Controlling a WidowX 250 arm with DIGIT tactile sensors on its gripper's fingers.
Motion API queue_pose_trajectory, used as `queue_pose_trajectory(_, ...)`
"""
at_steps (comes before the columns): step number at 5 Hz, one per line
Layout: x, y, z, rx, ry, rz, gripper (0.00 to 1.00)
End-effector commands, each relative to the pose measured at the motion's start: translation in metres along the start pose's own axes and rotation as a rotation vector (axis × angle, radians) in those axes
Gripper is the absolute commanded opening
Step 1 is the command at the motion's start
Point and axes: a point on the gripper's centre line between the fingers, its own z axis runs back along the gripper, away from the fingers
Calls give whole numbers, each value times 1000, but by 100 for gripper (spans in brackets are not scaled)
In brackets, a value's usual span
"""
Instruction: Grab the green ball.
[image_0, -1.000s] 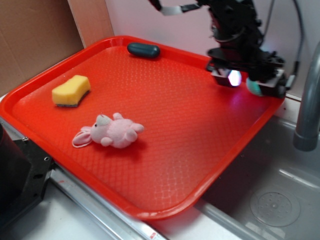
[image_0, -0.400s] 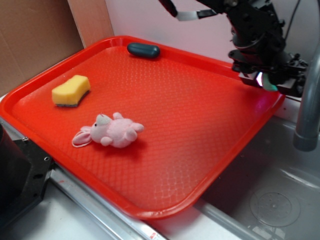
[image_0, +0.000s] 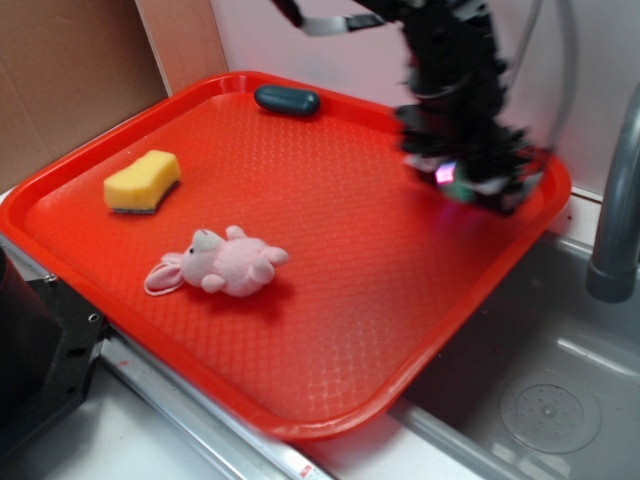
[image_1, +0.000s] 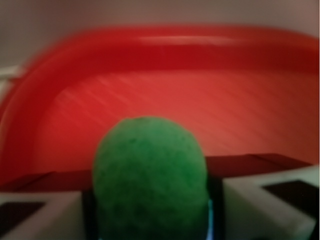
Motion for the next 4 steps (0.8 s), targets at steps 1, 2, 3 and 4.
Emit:
queue_pose_trajectory(1,-17,53,80,-1,50,136,0)
queue_pose_trajectory(2,-41,85,110,-40,118,138,0)
queue_pose_trajectory(3,-67,106,131,4,149,176,0)
queue_pose_trajectory(4,-84,116,145,77,179,190,0)
